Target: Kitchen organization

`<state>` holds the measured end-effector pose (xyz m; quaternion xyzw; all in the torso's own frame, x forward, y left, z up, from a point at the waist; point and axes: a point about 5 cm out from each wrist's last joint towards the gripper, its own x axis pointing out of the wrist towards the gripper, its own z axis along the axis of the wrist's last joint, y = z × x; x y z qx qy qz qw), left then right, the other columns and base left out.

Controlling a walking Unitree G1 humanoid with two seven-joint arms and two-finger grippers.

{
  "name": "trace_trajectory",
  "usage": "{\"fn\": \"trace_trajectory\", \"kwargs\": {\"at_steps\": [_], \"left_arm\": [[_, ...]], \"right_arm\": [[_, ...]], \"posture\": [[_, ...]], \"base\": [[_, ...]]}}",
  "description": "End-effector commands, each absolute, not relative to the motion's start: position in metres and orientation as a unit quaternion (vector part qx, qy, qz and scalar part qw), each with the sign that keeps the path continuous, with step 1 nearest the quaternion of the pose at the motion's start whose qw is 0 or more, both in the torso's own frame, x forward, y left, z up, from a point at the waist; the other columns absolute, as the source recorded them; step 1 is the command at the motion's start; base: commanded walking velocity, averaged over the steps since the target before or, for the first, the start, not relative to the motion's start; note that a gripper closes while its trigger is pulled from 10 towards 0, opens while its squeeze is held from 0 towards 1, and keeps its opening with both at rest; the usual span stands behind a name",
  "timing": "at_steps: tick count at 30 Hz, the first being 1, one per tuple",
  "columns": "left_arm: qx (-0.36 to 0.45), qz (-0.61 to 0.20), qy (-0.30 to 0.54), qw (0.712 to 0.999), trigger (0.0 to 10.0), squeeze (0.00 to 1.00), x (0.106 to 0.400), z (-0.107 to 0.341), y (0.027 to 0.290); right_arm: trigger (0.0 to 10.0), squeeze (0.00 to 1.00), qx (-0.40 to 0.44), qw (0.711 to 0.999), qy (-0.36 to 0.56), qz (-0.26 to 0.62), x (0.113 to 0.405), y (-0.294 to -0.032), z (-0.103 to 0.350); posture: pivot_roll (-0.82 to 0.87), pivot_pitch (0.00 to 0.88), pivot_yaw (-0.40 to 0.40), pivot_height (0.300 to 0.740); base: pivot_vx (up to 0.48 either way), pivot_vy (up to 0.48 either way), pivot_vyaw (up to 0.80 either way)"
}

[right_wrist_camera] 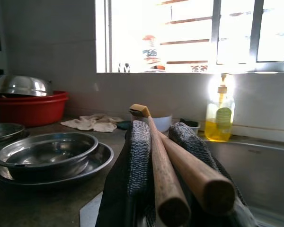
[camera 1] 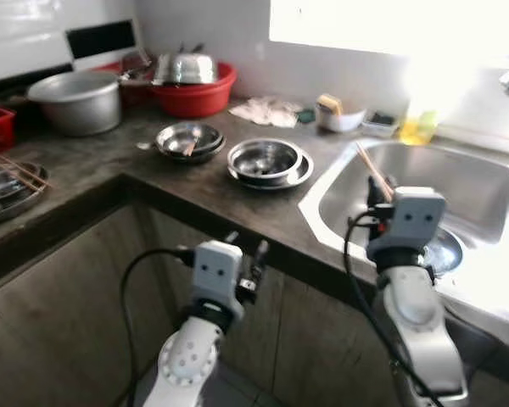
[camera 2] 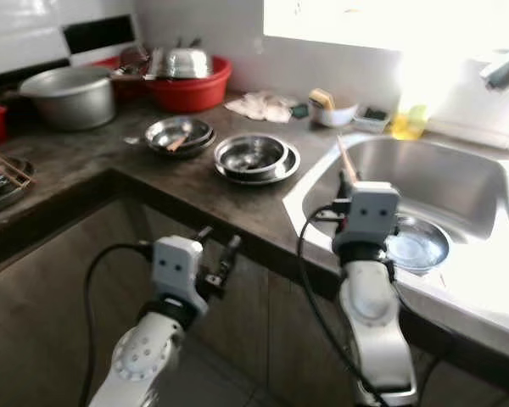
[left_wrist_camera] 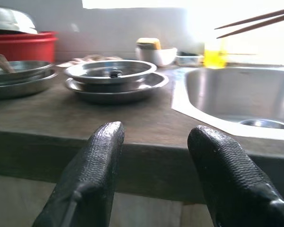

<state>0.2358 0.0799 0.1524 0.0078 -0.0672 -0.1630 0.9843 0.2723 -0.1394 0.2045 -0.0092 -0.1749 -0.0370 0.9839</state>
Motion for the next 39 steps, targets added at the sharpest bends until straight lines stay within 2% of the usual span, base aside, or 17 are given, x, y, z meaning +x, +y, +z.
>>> {"fn": "trace_trajectory", "kwargs": {"at_steps": [1,8,16,22,23,25,26,39], "left_arm": [[0.001,-0.171,-0.071,0.983,10.0,0.00,0.237,0.154,0.075],[0.004,-0.172,-0.070,0.983,10.0,0.00,0.240,0.154,0.076],[0.012,-0.180,-0.068,0.981,10.0,0.00,0.241,0.154,0.074],[0.022,-0.167,-0.069,0.983,10.0,0.00,0.242,0.153,0.078],[0.021,-0.168,-0.068,0.983,10.0,0.00,0.243,0.153,0.078],[0.020,-0.168,-0.069,0.983,10.0,0.00,0.243,0.153,0.078],[0.025,-0.171,-0.071,0.982,10.0,0.00,0.242,0.153,0.078],[0.044,-0.175,-0.074,0.981,10.0,0.00,0.241,0.153,0.076]], "right_arm": [[0.0,0.00,-0.015,0.983,-0.178,-0.050,0.271,-0.145,0.209],[0.0,0.00,-0.016,0.984,-0.173,-0.050,0.269,-0.145,0.211],[0.0,0.00,-0.017,0.984,-0.169,-0.046,0.269,-0.143,0.211],[0.0,0.00,-0.022,0.985,-0.168,-0.041,0.270,-0.140,0.211],[4.8,0.00,-0.023,0.985,-0.168,-0.036,0.270,-0.138,0.212],[4.8,0.00,-0.024,0.985,-0.167,-0.033,0.271,-0.137,0.212],[10.0,0.00,-0.026,0.985,-0.166,-0.028,0.271,-0.136,0.211],[10.0,0.00,-0.029,0.987,-0.159,-0.008,0.274,-0.133,0.211]], "posture": [[0.03,0.015,0.002,0.740],[0.02,0.012,0.003,0.740],[0.02,0.011,0.007,0.740],[0.02,0.013,0.007,0.740],[0.02,0.013,0.007,0.740],[0.02,0.013,0.007,0.740],[0.03,0.014,0.008,0.740],[0.03,0.014,0.008,0.740]], "base": [[0.000,0.000,-0.80],[0.000,0.000,-0.80],[0.000,0.457,-0.80],[0.000,0.000,-0.79],[0.000,0.000,0.00],[0.000,0.000,0.00],[0.000,0.000,0.00],[0.256,-0.326,0.00]]}}
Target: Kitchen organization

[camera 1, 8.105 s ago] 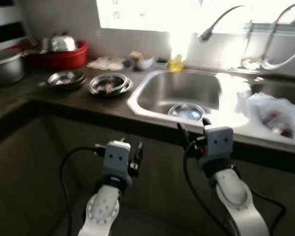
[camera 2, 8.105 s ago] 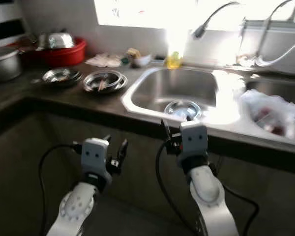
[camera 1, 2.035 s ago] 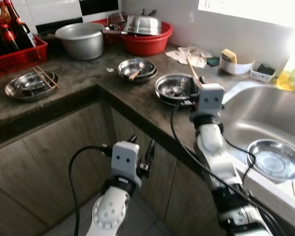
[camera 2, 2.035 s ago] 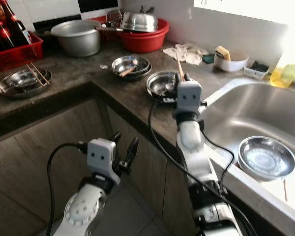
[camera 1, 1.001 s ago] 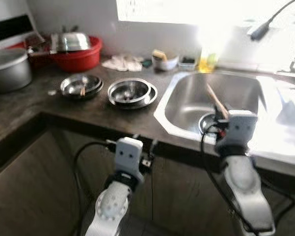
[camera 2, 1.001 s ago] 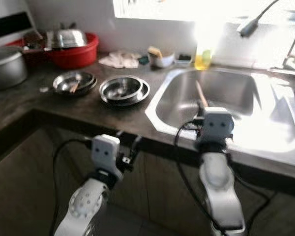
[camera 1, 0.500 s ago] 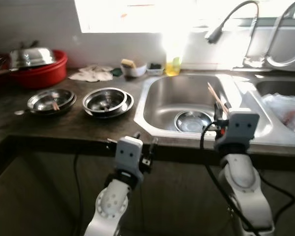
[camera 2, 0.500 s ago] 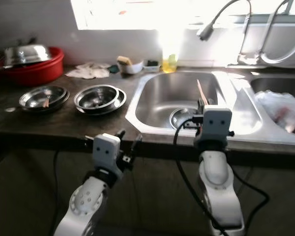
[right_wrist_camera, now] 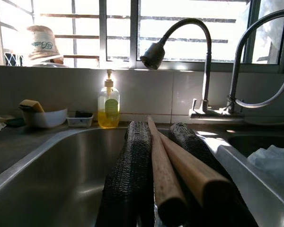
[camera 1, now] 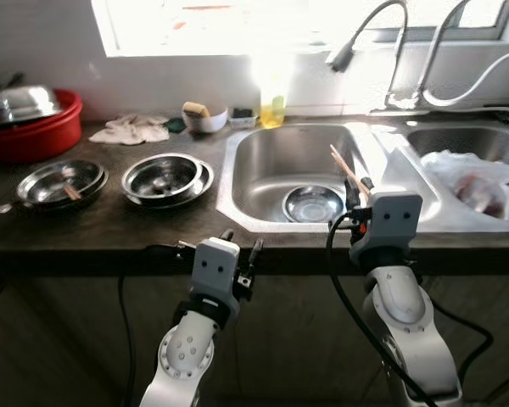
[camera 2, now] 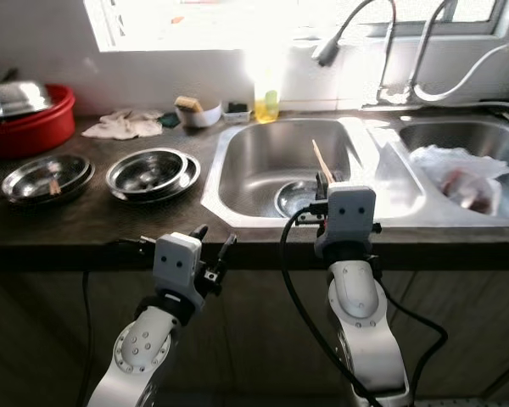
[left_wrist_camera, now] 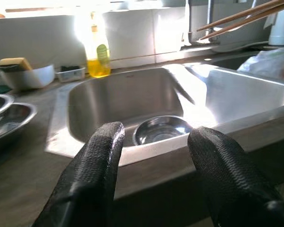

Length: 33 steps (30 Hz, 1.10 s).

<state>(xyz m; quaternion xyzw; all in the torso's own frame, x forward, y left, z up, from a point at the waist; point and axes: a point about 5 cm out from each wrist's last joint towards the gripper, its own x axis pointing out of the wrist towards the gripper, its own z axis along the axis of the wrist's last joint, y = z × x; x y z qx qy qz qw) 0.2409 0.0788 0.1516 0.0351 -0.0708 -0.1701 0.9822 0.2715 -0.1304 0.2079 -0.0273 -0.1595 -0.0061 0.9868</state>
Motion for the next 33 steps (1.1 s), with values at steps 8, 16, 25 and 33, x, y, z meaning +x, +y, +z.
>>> {"fn": "trace_trajectory", "kwargs": {"at_steps": [8,16,25,33], "left_arm": [[0.048,-0.175,-0.075,0.981,10.0,0.00,0.241,0.153,0.077],[0.037,-0.164,-0.068,0.983,10.0,0.00,0.244,0.152,0.079],[0.034,-0.158,-0.067,0.984,10.0,0.00,0.243,0.152,0.079],[0.031,-0.148,-0.064,0.986,10.0,0.00,0.239,0.152,0.078]], "right_arm": [[10.0,0.00,-0.044,0.987,-0.151,-0.004,0.285,-0.142,0.213],[10.0,0.00,-0.061,0.987,-0.148,0.006,0.297,-0.148,0.222],[10.0,0.00,-0.137,0.983,-0.117,0.041,0.331,-0.152,0.228],[10.0,0.00,-0.156,0.985,-0.041,0.063,0.370,-0.145,0.220]], "posture": [[0.03,0.006,0.005,0.740],[0.03,0.003,0.001,0.740],[0.03,0.008,-0.019,0.740],[0.05,0.048,-0.038,0.740]], "base": [[0.336,-0.337,0.00],[0.248,-0.135,0.00],[0.000,0.000,0.00],[0.000,0.000,0.00]]}}
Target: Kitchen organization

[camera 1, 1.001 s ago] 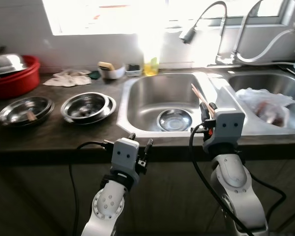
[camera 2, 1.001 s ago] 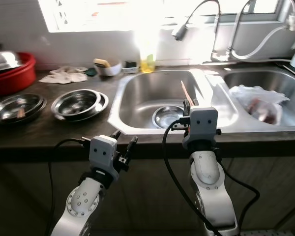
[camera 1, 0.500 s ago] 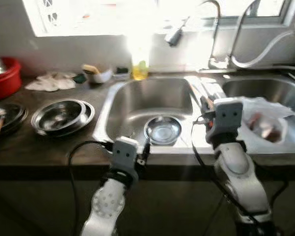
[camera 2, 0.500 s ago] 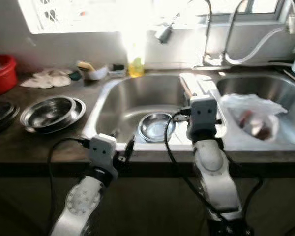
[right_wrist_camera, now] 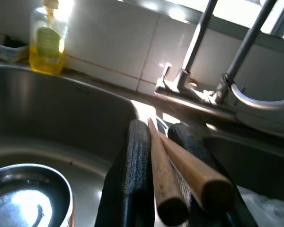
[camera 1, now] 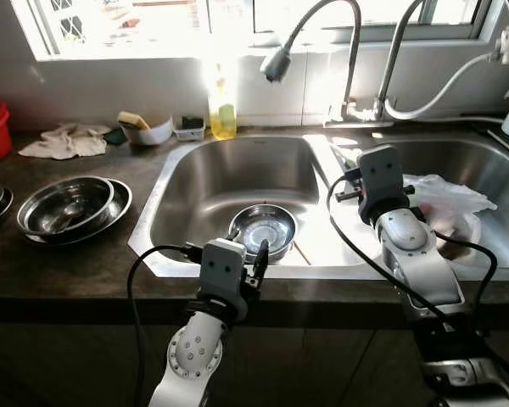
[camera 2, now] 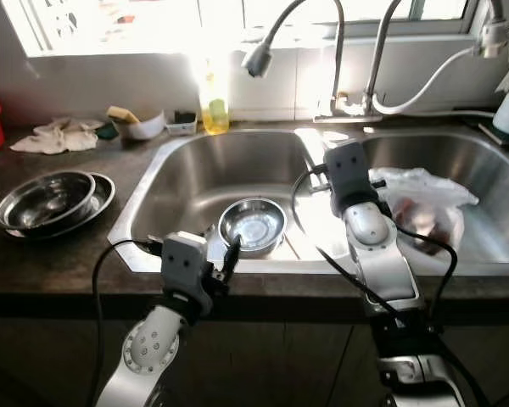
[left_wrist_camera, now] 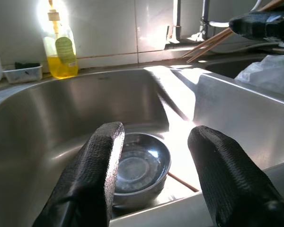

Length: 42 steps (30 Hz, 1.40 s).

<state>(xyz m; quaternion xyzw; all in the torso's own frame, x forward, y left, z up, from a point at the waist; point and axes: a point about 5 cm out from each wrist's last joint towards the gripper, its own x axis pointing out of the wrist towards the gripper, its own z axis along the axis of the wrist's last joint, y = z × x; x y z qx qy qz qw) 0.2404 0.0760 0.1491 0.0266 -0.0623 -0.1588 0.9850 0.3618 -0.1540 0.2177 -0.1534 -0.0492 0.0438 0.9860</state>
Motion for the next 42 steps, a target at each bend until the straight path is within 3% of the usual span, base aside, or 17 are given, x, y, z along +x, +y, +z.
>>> {"fn": "trace_trajectory", "kwargs": {"at_steps": [1,14,15,16,17,29,30,31,42], "left_arm": [[0.031,-0.148,-0.064,0.986,10.0,0.00,0.239,0.152,0.078],[0.030,-0.131,-0.053,0.989,10.0,0.00,0.228,0.152,0.083],[0.030,-0.130,-0.053,0.990,10.0,0.00,0.228,0.152,0.083],[0.030,-0.130,-0.053,0.990,10.0,0.00,0.228,0.152,0.083],[0.031,-0.129,-0.051,0.990,10.0,0.00,0.228,0.152,0.083],[0.037,-0.127,-0.051,0.990,10.0,0.00,0.231,0.153,0.085],[0.037,-0.127,-0.051,0.990,10.0,0.00,0.232,0.154,0.085],[0.037,-0.127,-0.052,0.990,10.0,0.00,0.233,0.154,0.085],[0.035,-0.129,-0.055,0.989,10.0,0.00,0.239,0.154,0.085]], "right_arm": [[10.0,0.00,-0.156,0.985,-0.041,0.063,0.370,-0.145,0.220],[10.0,0.02,-0.157,0.981,0.020,0.109,0.392,-0.128,0.202],[10.0,0.73,-0.158,0.981,0.024,0.112,0.392,-0.127,0.200],[10.0,0.73,-0.158,0.981,0.024,0.112,0.392,-0.127,0.200],[10.0,1.00,-0.157,0.981,0.028,0.114,0.392,-0.127,0.197],[10.0,1.00,-0.135,0.986,-0.004,0.103,0.391,-0.128,0.203],[10.0,0.63,-0.129,0.986,-0.014,0.100,0.390,-0.128,0.205],[10.0,0.00,-0.121,0.988,-0.041,0.091,0.387,-0.129,0.212],[10.0,0.00,-0.061,0.985,-0.147,0.063,0.346,-0.131,0.227]], "posture": [[0.05,0.048,-0.038,0.740],[0.09,0.110,-0.058,0.740],[0.09,0.110,-0.058,0.740],[0.09,0.110,-0.058,0.740],[0.09,0.113,-0.056,0.740],[0.08,0.097,-0.048,0.740],[0.08,0.093,-0.048,0.740],[0.08,0.087,-0.043,0.740],[0.06,0.058,-0.030,0.740]], "base": [[0.000,0.000,0.00],[0.000,0.000,0.00],[0.000,0.000,0.00],[0.000,0.000,0.00],[0.000,0.000,0.00],[0.000,0.000,0.00],[0.000,0.000,0.00],[0.000,0.000,0.00],[0.000,0.000,0.00]]}}
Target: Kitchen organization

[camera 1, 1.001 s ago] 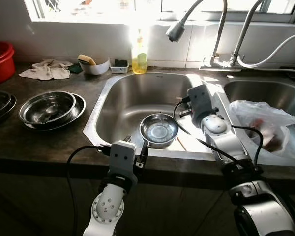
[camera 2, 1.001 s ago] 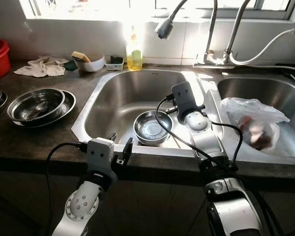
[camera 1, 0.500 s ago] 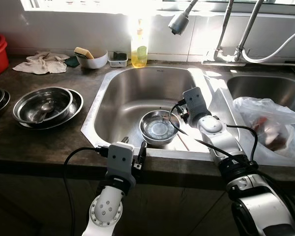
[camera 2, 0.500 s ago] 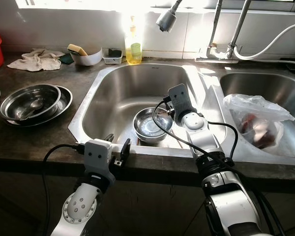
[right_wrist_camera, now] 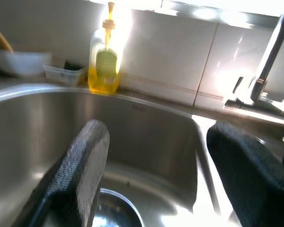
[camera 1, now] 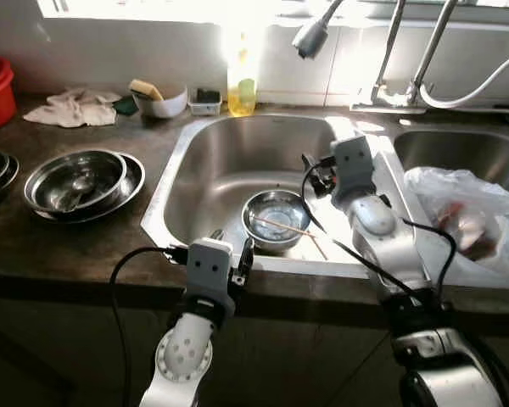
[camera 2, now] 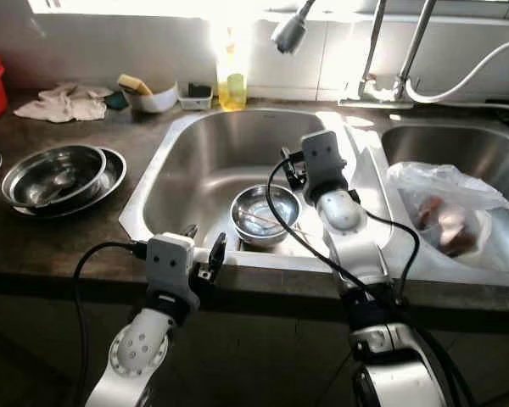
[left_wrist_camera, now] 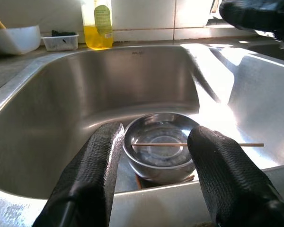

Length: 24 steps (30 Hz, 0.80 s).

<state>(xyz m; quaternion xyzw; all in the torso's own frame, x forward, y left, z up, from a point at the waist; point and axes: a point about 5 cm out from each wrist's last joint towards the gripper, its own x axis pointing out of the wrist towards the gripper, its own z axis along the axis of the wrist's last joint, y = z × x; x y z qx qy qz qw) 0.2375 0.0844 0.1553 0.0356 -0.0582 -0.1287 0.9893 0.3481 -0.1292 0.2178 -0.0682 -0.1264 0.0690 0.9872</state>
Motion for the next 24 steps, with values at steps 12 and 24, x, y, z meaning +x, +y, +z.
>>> {"fn": "trace_trajectory", "kwargs": {"at_steps": [12,24], "left_arm": [[0.037,-0.144,-0.059,0.987,10.0,0.00,0.245,0.153,0.083],[0.040,-0.149,-0.067,0.986,10.0,0.00,0.246,0.153,0.084]], "right_arm": [[10.0,0.00,-0.021,0.988,-0.144,0.053,0.296,-0.128,0.206],[10.0,0.00,-0.007,0.989,-0.135,0.051,0.288,-0.126,0.204]], "posture": [[0.04,0.011,-0.007,0.740],[0.04,0.000,-0.005,0.740]], "base": [[0.000,0.000,0.34],[0.000,0.232,0.80]]}}
